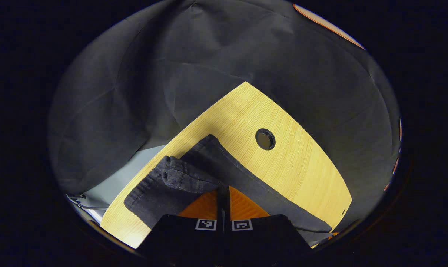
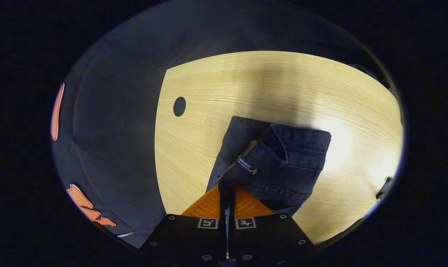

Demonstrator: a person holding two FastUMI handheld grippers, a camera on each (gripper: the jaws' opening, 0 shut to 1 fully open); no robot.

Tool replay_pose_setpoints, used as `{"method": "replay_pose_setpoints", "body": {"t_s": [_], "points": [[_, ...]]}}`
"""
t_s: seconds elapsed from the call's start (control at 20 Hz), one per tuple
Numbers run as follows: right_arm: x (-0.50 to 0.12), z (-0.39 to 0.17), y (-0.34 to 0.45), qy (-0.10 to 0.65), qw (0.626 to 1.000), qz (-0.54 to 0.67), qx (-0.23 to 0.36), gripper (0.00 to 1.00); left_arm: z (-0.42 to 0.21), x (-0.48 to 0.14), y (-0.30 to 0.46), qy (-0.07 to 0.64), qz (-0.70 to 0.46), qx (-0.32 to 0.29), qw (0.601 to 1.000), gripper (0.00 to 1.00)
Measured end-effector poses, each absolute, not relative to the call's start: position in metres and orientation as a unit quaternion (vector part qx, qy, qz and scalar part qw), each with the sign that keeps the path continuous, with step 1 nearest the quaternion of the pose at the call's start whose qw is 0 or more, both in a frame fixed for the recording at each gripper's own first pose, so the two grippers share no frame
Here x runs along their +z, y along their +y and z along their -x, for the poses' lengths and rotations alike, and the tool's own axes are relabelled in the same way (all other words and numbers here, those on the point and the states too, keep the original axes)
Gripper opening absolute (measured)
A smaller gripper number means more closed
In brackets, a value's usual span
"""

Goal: Grasp the waist and the cuffs of the jeans and fold them to make the two legs overlap; first hold the waist and fold one-third of the jeans toward the cuffs, then hold the cuffs and fold the remaining one-third in the same direction to finish folding.

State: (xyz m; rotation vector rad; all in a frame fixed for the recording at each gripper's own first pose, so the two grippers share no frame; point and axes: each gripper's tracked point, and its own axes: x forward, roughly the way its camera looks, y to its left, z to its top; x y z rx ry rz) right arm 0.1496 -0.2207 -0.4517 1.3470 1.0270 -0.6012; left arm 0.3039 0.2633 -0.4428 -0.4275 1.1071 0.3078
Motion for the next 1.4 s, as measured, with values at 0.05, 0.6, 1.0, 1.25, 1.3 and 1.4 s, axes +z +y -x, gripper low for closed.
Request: {"method": "replay_pose_setpoints", "body": {"t_s": [0.05,0.6,1.0,1.25,1.3,1.4], "points": [[-0.449,-0.155,-0.220,0.442,0.626,-0.590,-0.255,0.04,-0.304,-0.441,0.261,0.521,0.196,0.142,0.818,0.01],[-0.424,-0.132,-0.253,0.387,0.711,-0.534,-0.245,0.82,-0.316,-0.352,0.237,0.420,0.146,0.094,0.891,0.92],[-0.451,-0.081,-0.260,0.401,0.719,-0.504,-0.262,0.96,-0.277,-0.263,0.195,0.300,0.084,0.040,0.949,0.95],[-0.472,-0.064,-0.261,0.411,0.721,-0.486,-0.273,0.97,-0.242,-0.206,0.153,0.231,0.080,0.005,0.970,0.94],[-0.475,-0.065,-0.261,0.413,0.722,-0.484,-0.274,0.97,-0.237,-0.193,0.146,0.214,0.074,0.000,0.974,0.94],[-0.479,-0.064,-0.264,0.410,0.727,-0.477,-0.275,0.97,-0.218,-0.166,0.136,0.178,0.054,-0.003,0.983,0.95]]}}
